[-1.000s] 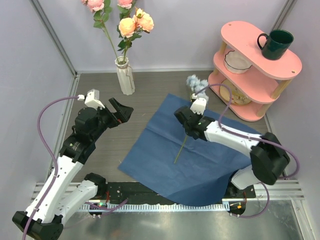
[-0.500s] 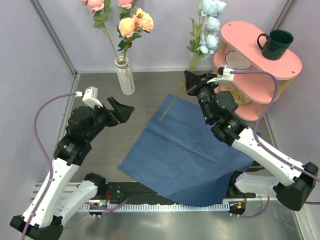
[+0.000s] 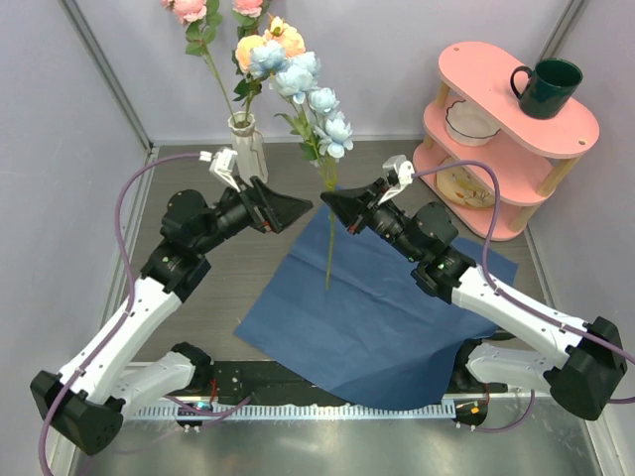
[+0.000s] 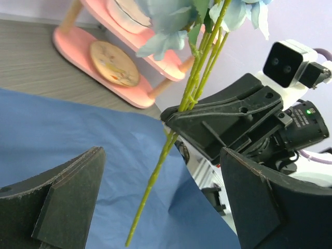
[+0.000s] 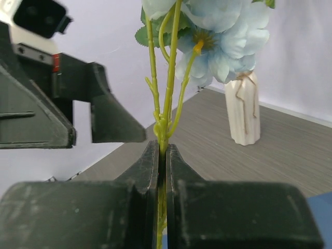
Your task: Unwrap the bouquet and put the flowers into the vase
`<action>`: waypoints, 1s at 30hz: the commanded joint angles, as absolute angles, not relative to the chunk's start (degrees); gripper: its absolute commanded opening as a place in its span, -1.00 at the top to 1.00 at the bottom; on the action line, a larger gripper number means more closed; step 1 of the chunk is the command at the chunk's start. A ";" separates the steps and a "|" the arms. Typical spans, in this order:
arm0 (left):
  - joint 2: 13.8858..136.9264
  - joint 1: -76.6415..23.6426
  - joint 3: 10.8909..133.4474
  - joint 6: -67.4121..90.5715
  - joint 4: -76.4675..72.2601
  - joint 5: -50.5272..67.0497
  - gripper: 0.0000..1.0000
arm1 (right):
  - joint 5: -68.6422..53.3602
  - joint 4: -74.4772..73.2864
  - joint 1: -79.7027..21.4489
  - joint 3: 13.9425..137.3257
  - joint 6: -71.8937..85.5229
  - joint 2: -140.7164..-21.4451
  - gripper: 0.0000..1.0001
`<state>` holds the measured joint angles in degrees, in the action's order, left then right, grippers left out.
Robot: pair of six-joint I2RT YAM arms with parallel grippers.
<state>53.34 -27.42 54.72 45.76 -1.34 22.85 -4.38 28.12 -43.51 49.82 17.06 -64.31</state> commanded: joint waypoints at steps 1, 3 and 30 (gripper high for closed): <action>57.20 -32.86 58.79 45.71 -10.98 23.65 -0.92 | -11.59 38.05 -43.42 47.38 16.52 -60.30 0.99; 58.27 -35.49 60.46 43.69 -11.07 21.89 -0.91 | -12.30 39.98 -43.42 46.15 16.52 -59.86 0.99; 57.75 -37.62 62.67 37.89 -13.28 13.89 0.57 | -22.41 42.72 -43.42 46.58 16.88 -63.46 0.98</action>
<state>58.33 -37.41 59.81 39.79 -11.75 13.93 -20.93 40.01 -43.42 44.21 17.26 -63.53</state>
